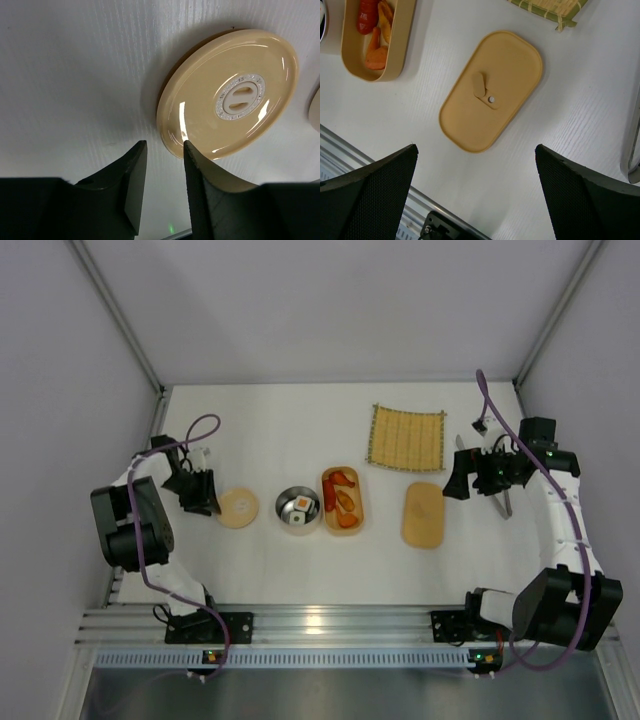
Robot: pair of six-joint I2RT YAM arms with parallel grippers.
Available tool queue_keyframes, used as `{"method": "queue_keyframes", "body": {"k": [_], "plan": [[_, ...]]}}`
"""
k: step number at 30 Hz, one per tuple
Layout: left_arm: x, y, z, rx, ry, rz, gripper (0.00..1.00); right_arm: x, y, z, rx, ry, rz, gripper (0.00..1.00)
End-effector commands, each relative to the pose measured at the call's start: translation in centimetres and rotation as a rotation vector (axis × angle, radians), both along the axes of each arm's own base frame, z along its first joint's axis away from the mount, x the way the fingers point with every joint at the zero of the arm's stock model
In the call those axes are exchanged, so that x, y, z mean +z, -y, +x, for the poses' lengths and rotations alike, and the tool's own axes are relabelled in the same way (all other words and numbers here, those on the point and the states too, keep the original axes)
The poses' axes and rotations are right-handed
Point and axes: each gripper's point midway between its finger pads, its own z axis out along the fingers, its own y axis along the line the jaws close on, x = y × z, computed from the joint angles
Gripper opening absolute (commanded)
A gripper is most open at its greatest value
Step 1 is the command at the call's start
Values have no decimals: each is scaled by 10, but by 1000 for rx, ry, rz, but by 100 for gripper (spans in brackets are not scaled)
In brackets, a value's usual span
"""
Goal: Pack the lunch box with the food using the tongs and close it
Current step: Pick up the box lid from the center of the board.
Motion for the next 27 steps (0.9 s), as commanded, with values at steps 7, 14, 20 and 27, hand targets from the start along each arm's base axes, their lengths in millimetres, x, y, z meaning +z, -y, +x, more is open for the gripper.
{"method": "queue_keyframes", "body": {"k": [7,14,20,27], "plan": [[-2,18,25,8,37,-142,30,5,-7,11,22,56,20,99],[-9,16,26,33,11,-141,14,2,-7,10,21,48,24,99],[9,15,30,49,30,-154,0,5,-10,9,19,52,38,99],[57,9,35,110,73,-241,0,5,-13,6,22,53,55,99]]}}
